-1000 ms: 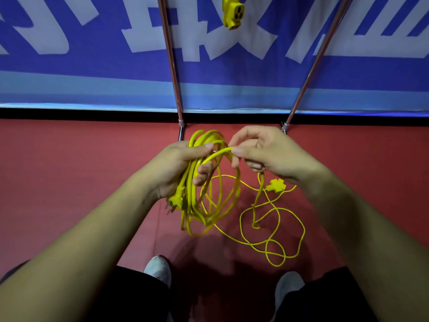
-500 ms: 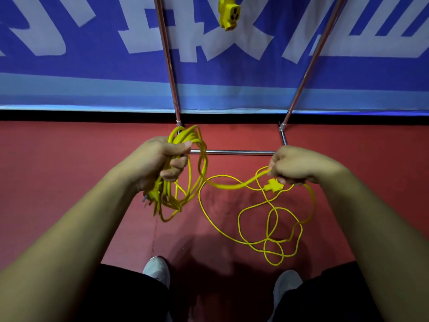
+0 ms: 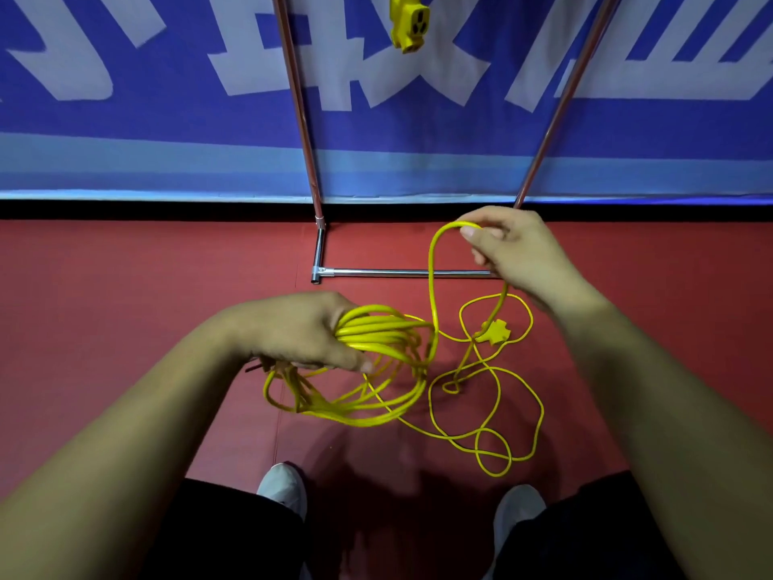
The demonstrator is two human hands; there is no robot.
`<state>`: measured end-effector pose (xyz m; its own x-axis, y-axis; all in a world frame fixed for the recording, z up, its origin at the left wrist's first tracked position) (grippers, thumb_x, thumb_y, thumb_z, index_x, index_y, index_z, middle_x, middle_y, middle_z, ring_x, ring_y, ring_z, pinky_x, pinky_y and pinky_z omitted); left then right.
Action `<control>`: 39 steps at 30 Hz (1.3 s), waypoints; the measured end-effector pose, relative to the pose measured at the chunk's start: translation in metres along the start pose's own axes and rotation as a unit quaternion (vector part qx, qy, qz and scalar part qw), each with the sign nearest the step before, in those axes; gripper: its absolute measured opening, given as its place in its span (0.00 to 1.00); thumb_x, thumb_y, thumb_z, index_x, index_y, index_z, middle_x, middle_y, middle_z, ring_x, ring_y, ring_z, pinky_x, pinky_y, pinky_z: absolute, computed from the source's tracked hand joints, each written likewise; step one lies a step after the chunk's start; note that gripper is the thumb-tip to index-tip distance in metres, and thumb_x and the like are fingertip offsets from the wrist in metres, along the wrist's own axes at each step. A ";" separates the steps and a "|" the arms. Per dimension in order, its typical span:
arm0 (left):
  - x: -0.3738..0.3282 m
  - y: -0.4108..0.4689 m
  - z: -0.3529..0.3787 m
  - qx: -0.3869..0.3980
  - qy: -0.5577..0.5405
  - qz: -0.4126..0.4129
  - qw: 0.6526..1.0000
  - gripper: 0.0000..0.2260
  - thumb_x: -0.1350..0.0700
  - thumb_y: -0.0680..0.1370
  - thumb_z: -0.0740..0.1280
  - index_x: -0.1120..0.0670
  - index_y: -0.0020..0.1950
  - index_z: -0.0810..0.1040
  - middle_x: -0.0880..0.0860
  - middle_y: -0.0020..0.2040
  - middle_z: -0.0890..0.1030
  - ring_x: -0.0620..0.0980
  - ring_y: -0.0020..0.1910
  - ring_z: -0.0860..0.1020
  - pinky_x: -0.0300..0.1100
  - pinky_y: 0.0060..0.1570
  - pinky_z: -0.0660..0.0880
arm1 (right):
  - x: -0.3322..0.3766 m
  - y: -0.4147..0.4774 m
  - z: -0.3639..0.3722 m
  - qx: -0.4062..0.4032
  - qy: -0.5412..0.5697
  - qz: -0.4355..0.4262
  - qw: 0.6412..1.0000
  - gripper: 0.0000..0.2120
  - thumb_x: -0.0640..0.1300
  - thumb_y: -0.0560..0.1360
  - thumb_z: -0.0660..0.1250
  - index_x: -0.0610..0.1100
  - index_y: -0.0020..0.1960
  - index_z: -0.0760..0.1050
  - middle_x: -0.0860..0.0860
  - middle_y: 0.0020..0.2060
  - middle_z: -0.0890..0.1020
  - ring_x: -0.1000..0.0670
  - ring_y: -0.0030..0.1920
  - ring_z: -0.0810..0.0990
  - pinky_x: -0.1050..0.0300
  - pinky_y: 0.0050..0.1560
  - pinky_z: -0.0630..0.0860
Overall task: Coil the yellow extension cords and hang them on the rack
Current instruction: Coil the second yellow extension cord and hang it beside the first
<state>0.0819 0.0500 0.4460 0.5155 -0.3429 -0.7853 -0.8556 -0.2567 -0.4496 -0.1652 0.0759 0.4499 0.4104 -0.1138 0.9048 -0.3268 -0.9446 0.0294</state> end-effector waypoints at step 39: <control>-0.010 0.004 -0.015 -0.212 -0.019 0.138 0.967 0.09 0.55 0.76 0.69 0.59 0.53 0.78 0.49 0.39 0.80 0.42 0.38 0.78 0.42 0.40 0.76 | 0.043 -0.024 0.041 0.207 -0.047 -0.126 0.969 0.10 0.36 0.79 0.63 0.41 0.56 0.81 0.51 0.30 0.74 0.59 0.29 0.69 0.68 0.32 0.65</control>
<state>0.0741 0.0394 0.4584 0.2607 -0.4204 -0.8691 -0.8603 -0.5096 -0.0115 -0.1046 0.0812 0.4708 0.5151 0.1269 0.8477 0.1554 -0.9864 0.0532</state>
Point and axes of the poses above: each hand's wrist, its own y-axis towards the middle knuckle, its own z-axis out of the palm, x = y × z, the point moved 5 cm from there along y, towards the middle knuckle
